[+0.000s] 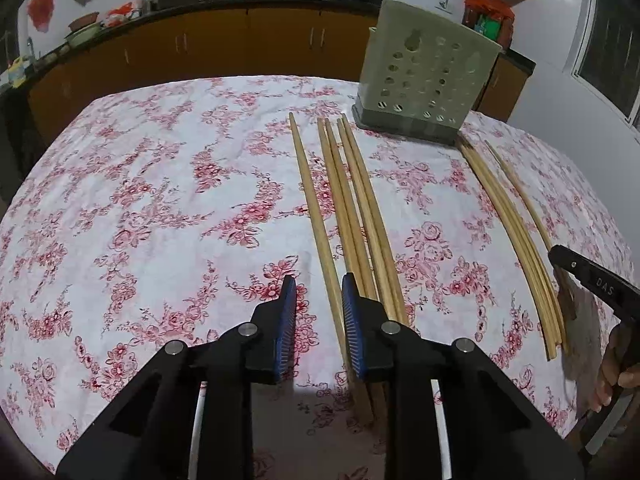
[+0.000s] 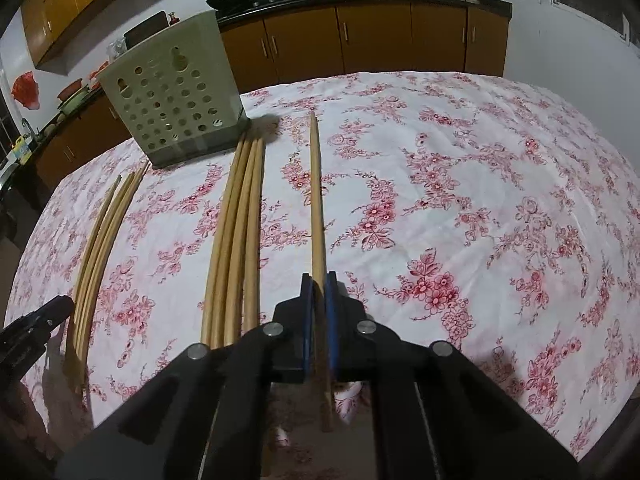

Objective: Organize utensils
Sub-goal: 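Grasp one bamboo chopstick with the left gripper while the right gripper grasps another, then lift the chopsticks upright over the green holder with both grippers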

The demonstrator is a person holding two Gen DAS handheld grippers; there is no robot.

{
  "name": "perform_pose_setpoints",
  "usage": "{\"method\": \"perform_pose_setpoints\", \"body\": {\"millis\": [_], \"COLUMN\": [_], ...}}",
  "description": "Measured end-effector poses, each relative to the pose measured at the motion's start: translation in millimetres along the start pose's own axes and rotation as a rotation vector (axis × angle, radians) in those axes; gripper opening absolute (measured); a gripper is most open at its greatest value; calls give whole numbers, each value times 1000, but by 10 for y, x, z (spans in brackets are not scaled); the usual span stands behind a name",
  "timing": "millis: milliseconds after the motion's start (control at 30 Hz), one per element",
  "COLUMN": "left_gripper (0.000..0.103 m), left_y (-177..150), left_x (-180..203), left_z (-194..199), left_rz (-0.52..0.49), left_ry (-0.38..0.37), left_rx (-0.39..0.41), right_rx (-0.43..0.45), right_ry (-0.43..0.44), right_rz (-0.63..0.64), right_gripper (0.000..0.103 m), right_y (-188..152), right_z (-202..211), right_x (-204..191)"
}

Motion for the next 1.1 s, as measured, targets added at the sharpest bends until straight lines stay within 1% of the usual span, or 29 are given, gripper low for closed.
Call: {"method": "perform_pose_setpoints", "body": {"millis": [67,133,167,233,333,533,767,933,1033,1100], "left_gripper": [19,16,13,8,8,8,8,8,8,8], "left_y": [-3,14,24,52,121,237,228,221,216,211], "left_x": [6,6,-3,-42,-138,-365,-364,-368,-359,-351], "left_z": [-24,-52,-63,-93,-150,-203,-174,-158,-155,-148], "left_rz": [-15,-31,-34,-37,-32,-7,-17,3,3,-4], "left_ry": [17,33,38,48,61,89,97,81,79,76], "left_rx": [-7,-12,-15,-22,-24,-7,11,13,13,7], "right_rx": [0,0,-1,-2,-4,1,34,33,34,37], "right_ry": [-1,0,2,0,-10,-34,-59,-44,-52,-41], "right_rz": [2,5,10,25,48,42,52,35,54,47], "right_gripper": [8,9,10,10,9,8,8,8,8,8], "right_y": [1,0,-2,4,47,190,215,211,203,209], "right_z": [1,1,2,-5,-38,-132,-154,-148,-131,-83], "right_x": [-6,-12,-21,-45,-79,-16,8,27,14,18]}}
Point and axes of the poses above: each gripper's, at about its wrist camera, not at the fingertips, and z roughly against the way its jaws point, x to its right, y to its top, the point moved 9 cm from there along -z, roughly the way its jaws point, and after that the axes turned 2 degrees about -y, right-handed, at the moved point
